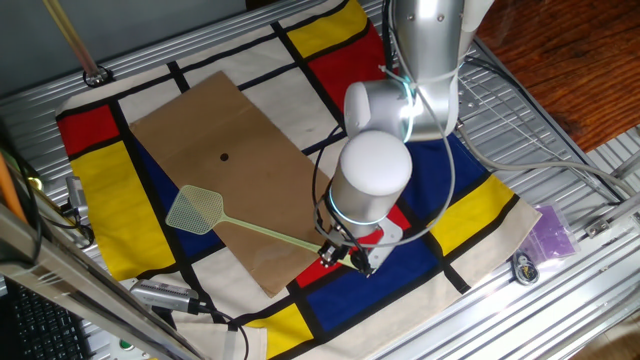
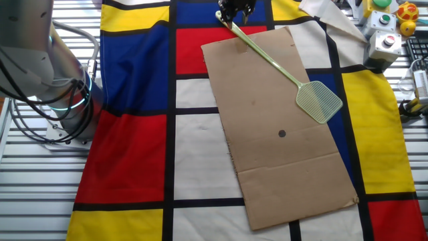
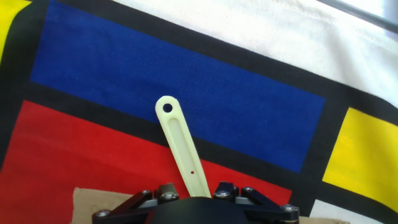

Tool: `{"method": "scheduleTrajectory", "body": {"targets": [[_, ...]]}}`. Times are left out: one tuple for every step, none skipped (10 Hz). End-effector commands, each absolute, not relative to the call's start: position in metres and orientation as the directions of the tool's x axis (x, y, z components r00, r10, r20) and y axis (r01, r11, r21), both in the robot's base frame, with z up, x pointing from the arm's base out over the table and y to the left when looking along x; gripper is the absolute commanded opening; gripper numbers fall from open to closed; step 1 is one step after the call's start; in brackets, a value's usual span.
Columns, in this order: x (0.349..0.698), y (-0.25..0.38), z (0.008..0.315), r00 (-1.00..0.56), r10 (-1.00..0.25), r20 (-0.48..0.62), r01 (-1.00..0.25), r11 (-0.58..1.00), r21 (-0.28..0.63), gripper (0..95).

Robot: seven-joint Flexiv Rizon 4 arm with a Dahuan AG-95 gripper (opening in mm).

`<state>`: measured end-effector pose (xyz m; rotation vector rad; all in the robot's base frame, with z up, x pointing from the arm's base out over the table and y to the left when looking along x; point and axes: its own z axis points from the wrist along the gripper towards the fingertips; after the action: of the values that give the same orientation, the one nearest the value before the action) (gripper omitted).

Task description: Swat with a flyswatter

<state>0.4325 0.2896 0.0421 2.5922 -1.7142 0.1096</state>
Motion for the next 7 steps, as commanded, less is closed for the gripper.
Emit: {"method": "scheduleTrajectory", "body": {"targets": [[0.4323, 0.2898, 0.0425, 0.387, -0.92, 0.067, -0.922, -0.387, 0.002, 38.0], [0.4323, 0.2898, 0.0425, 0.391, -0.917, 0.078, -0.92, -0.392, 0.007, 38.0], [0.4323, 0.2898, 0.0425, 0.386, -0.92, 0.066, -0.923, -0.385, 0.017, 38.0], [0.4323, 0.2898, 0.0425, 0.388, -0.92, 0.052, -0.922, -0.387, 0.023, 38.0], [0.4323, 0.2898, 0.0425, 0.39, -0.919, 0.059, -0.921, -0.389, 0.026, 38.0], [0.4323, 0.2898, 0.0425, 0.391, -0.918, 0.06, -0.92, -0.39, 0.029, 38.0], [0.4323, 0.2898, 0.0425, 0.396, -0.916, 0.066, -0.918, -0.395, 0.03, 38.0]]}}
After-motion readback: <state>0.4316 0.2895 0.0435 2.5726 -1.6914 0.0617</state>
